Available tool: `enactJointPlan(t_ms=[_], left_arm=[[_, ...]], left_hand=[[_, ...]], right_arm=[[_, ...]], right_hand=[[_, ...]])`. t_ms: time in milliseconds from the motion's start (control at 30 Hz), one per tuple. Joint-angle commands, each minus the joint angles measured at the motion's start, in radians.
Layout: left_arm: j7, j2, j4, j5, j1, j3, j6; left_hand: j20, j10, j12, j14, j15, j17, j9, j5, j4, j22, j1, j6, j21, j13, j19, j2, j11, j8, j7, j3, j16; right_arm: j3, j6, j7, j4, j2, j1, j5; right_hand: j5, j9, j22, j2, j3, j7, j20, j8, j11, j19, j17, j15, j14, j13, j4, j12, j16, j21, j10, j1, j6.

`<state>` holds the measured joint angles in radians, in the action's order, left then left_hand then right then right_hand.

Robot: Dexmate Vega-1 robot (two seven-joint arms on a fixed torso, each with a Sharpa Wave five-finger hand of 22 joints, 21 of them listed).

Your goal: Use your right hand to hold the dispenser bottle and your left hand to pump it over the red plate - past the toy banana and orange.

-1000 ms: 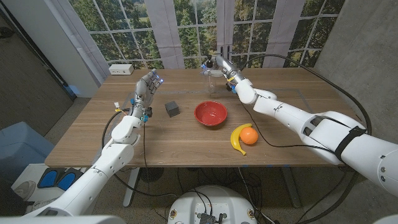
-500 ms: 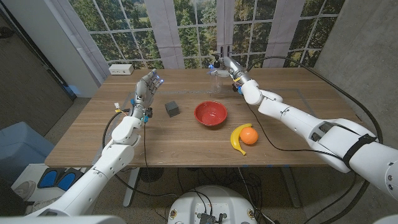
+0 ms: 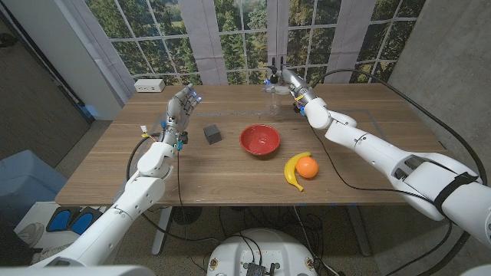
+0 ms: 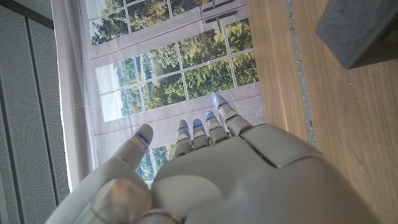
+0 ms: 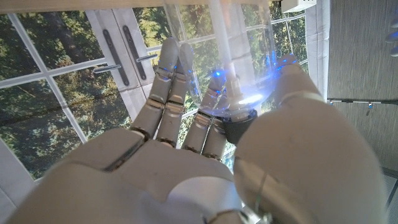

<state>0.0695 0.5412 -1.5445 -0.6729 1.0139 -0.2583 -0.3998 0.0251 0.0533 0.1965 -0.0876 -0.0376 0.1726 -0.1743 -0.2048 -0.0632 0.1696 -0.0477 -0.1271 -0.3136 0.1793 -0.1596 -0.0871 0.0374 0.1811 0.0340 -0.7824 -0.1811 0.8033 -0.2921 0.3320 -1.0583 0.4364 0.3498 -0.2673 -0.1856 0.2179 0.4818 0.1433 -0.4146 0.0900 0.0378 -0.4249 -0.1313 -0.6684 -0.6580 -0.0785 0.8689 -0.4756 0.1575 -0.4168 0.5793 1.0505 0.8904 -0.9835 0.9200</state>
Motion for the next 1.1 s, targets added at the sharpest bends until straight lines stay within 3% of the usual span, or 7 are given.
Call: enactJointPlan(t_ms=[33, 300, 700, 1100], left_arm=[[0.013, 0.003, -0.018, -0.006, 0.006, 0.005, 0.016], [0.030, -0.001, -0.033, 0.007, 0.008, 0.001, 0.017], [0.045, -0.010, -0.048, 0.017, 0.018, -0.004, 0.012], [0.051, -0.001, -0.067, 0.030, 0.018, -0.010, 0.028]], left_hand=[[-0.001, 0.008, -0.003, -0.008, -0.019, 0.001, -0.003, 0.005, -0.001, 0.006, 0.012, -0.006, 0.002, 0.001, -0.006, -0.061, -0.002, 0.003, -0.003, -0.009, 0.000], [-0.001, 0.008, -0.003, -0.009, -0.021, 0.001, -0.003, 0.005, -0.001, 0.006, 0.012, -0.006, 0.004, 0.001, -0.007, -0.061, -0.001, 0.003, -0.003, -0.009, -0.001], [-0.002, 0.008, -0.003, -0.009, -0.021, 0.001, -0.003, 0.005, -0.001, 0.006, 0.013, -0.007, 0.008, 0.001, -0.009, -0.061, -0.001, 0.003, -0.003, -0.009, 0.000], [-0.004, 0.008, -0.003, -0.009, -0.020, 0.001, -0.003, 0.005, -0.001, 0.006, 0.013, -0.007, 0.010, 0.001, -0.010, -0.060, -0.002, 0.003, -0.003, -0.010, 0.000]], right_arm=[[-0.039, 0.020, -0.027, -0.068, 0.050, 0.035, 0.005], [-0.056, 0.033, -0.040, -0.092, 0.070, 0.049, 0.006], [-0.073, 0.060, -0.066, -0.124, 0.091, 0.063, 0.010], [-0.117, 0.116, -0.073, -0.248, 0.149, 0.133, 0.021]], right_hand=[[-0.004, 0.002, -0.002, -0.268, 0.006, 0.002, 0.167, 0.000, -0.021, 0.037, -0.143, 0.310, 0.206, -0.005, -0.002, 0.006, -0.002, 0.006, 0.019, -0.286, 0.009], [-0.005, 0.002, -0.021, -0.266, 0.009, 0.007, 0.169, 0.004, -0.026, 0.093, -0.150, 0.310, 0.218, -0.009, 0.000, 0.012, -0.007, -0.003, 0.024, -0.292, 0.015], [-0.005, 0.002, -0.031, -0.268, 0.013, 0.006, 0.167, 0.008, -0.022, 0.107, -0.156, 0.310, 0.224, -0.010, 0.000, 0.018, -0.012, 0.005, 0.028, -0.297, 0.015], [-0.004, 0.001, -0.038, -0.270, 0.017, 0.006, 0.167, 0.011, -0.025, 0.111, -0.162, 0.311, 0.228, -0.015, -0.001, 0.020, -0.015, 0.017, 0.032, -0.299, 0.018]])
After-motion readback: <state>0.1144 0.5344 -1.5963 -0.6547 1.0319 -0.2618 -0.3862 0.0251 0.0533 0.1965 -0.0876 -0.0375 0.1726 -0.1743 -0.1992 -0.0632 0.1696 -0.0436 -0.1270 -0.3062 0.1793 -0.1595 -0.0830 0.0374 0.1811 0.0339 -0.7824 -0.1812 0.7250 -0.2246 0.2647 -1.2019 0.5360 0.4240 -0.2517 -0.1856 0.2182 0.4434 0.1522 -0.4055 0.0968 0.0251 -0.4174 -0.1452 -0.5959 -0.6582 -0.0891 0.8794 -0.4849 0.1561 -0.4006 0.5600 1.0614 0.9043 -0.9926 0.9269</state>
